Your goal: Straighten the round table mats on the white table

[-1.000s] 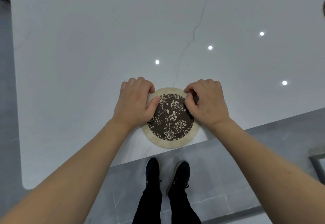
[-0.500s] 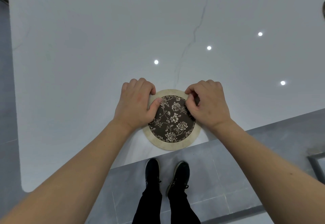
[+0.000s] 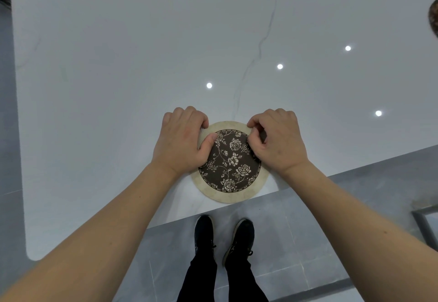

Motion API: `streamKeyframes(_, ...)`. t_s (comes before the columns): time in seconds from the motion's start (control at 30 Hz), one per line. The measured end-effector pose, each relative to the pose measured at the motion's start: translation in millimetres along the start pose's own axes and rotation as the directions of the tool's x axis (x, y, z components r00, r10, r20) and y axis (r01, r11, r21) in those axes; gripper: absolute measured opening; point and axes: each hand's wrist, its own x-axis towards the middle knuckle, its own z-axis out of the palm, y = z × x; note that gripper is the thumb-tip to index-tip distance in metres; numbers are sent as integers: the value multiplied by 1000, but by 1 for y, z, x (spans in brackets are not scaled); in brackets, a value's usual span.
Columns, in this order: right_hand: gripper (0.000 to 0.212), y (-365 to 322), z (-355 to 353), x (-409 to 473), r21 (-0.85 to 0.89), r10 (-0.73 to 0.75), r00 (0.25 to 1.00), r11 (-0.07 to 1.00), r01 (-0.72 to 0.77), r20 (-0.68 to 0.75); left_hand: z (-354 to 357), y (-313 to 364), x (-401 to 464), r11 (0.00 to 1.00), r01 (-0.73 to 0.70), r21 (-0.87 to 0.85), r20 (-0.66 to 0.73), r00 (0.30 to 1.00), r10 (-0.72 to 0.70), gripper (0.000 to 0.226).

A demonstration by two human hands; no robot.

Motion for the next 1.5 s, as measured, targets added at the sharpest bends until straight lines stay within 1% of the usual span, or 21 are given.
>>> streamKeyframes(0.13, 10, -1, -5, 0, 10, -10, 1000, 1000, 9, 30, -5, 5, 4, 1000, 9, 14, 32, 999, -10, 27)
streamKeyframes(0.23, 25, 1, -14, 0, 150, 48, 998, 987, -52, 26, -14, 12, 16, 999, -19, 29, 40, 999, 18, 31)
streamKeyframes(0.3, 35, 8, -24, -7, 173, 102, 995, 979, -103, 15, -18, 22, 32, 996, -64, 69, 56, 997, 60, 36)
streamKeyframes(0.4, 45, 27, -48, -25, 127, 217, 976, 968, -215, 5, -17, 50, 60, 977, -188, 99, 105, 978, 178, 44)
streamKeyframes(0.5, 49, 49, -82, -48, 79, 335, 942, 940, -332, -30, -13, 96, 87, 929, -351, 119, 160, 930, 331, 49)
streamKeyframes(0.63, 50, 77, -133, -89, 63, 452, 885, 892, -448, -109, -4, 178, 112, 871, -487, 65, 191, 863, 468, 53)
streamKeyframes(0.7, 51, 88, -161, -115, 58, 515, 838, 856, -514, -178, 0, 227, 120, 827, -561, 35, 193, 816, 545, 54)
streamKeyframes(0.77, 52, 99, -190, -144, 60, 587, 776, 805, -590, -231, 2, 279, 123, 773, -634, 11, 197, 759, 620, 55)
streamKeyframes(0.83, 54, 110, -221, -178, 34, 642, 712, 749, -662, -284, 4, 333, 119, 705, -709, -22, 193, 689, 698, 55)
streamKeyframes(0.93, 56, 120, -270, -235, 28, 724, 591, 641, -767, -356, 3, 417, 104, 603, -793, -89, 189, 581, 792, 56)
streamKeyframes(1.1, 59, 117, -360, -331, 69, 802, 378, 458, -887, -463, -13, 544, 63, 425, -877, -224, 179, 392, 903, 58)
streamKeyframes(1.13, 59, 113, -375, -348, 81, 812, 334, 420, -904, -479, -18, 562, 52, 400, -883, -245, 182, 364, 914, 58)
streamKeyframes(1.2, 60, 105, -404, -376, 111, 816, 263, 367, -924, -516, -24, 593, 34, 374, -889, -265, 193, 331, 924, 58)
streamKeyframes(1.27, 60, 103, -428, -398, 135, 806, 225, 350, -927, -548, -28, 623, 24, 352, -899, -259, 199, 307, 931, 58)
streamKeyframes(1.37, 59, 115, -457, -424, 143, 802, 207, 340, -930, -561, -34, 675, 21, 306, -918, -252, 161, 272, 949, 58)
streamKeyframes(1.5, 60, 150, -487, -438, 151, 818, 188, 315, -937, -543, -31, 733, 37, 259, -934, -247, 130, 233, 964, 58)
